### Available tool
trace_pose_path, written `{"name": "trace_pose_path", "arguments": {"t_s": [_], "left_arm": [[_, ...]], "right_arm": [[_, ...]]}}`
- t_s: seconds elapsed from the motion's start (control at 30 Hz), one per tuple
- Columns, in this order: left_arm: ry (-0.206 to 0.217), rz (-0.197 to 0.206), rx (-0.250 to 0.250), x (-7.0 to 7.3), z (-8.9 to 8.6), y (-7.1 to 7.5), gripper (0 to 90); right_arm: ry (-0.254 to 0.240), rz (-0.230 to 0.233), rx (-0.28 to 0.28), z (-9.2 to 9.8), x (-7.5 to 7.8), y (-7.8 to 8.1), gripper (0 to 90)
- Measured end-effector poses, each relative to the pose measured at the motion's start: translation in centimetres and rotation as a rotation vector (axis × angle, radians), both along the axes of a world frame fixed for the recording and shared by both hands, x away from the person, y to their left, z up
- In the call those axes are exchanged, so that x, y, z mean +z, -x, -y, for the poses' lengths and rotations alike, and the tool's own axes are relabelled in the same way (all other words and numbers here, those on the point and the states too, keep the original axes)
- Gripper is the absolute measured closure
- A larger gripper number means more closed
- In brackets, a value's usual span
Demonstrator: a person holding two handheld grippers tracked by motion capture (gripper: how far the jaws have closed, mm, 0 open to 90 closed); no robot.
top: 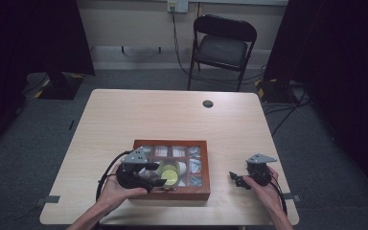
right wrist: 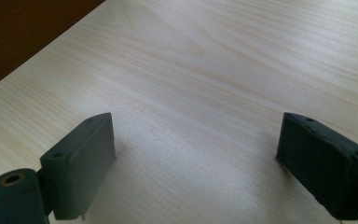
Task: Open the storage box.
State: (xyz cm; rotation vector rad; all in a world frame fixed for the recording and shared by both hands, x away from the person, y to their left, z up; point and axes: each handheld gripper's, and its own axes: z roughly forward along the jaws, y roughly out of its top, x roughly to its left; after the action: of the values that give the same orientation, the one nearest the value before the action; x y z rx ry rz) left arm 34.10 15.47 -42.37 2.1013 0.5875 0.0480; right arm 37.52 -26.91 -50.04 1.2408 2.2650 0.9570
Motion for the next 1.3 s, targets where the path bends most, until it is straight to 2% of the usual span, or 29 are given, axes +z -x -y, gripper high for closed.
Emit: {"name": "trace_pose_path", "arguments": {"t_s": [0.1,0.13,0.17,0.3,0.4,0.57,0.77,0.97,1.07,1.2,1.3], "left_arm": [[-0.002,-0.006,-0.039,-0.1,0.3,0.2,41.8],[-0.003,-0.013,-0.054,-0.2,0.4,0.3,47.0],[-0.005,-0.016,-0.067,-0.3,0.4,0.3,47.0],[0.000,-0.026,-0.125,-0.4,0.7,0.7,60.3],[0.002,-0.030,-0.140,-0.6,0.7,0.8,67.9],[-0.008,-0.041,-0.146,-1.2,1.2,0.8,68.8],[-0.047,-0.027,-0.156,-1.5,1.9,0.9,70.2],[-0.049,-0.022,-0.160,-1.6,2.1,0.9,73.4],[-0.059,0.005,-0.169,-1.7,2.1,0.9,75.3],[-0.053,0.026,-0.165,-1.8,2.4,1.1,75.6],[-0.072,0.051,-0.166,-1.8,2.5,1.2,77.6]], "right_arm": [[0.000,0.000,0.000,0.0,0.0,0.0,10.6],[0.000,0.000,0.000,0.0,0.0,0.0,10.5],[0.000,0.000,0.000,0.0,0.0,0.0,10.5],[0.000,0.000,0.000,0.0,0.0,0.0,10.6],[0.000,0.000,0.000,0.0,0.0,0.0,10.5],[0.000,0.000,0.000,0.0,0.0,0.0,10.5],[-0.001,0.000,0.000,0.0,0.0,0.0,10.5],[0.000,0.000,0.000,0.0,0.0,0.0,10.5],[0.000,0.000,0.000,0.0,0.0,0.0,10.5],[-0.001,0.000,0.000,0.0,0.0,0.0,10.5],[-0.001,0.000,0.000,0.0,0.0,0.0,10.5]]}}
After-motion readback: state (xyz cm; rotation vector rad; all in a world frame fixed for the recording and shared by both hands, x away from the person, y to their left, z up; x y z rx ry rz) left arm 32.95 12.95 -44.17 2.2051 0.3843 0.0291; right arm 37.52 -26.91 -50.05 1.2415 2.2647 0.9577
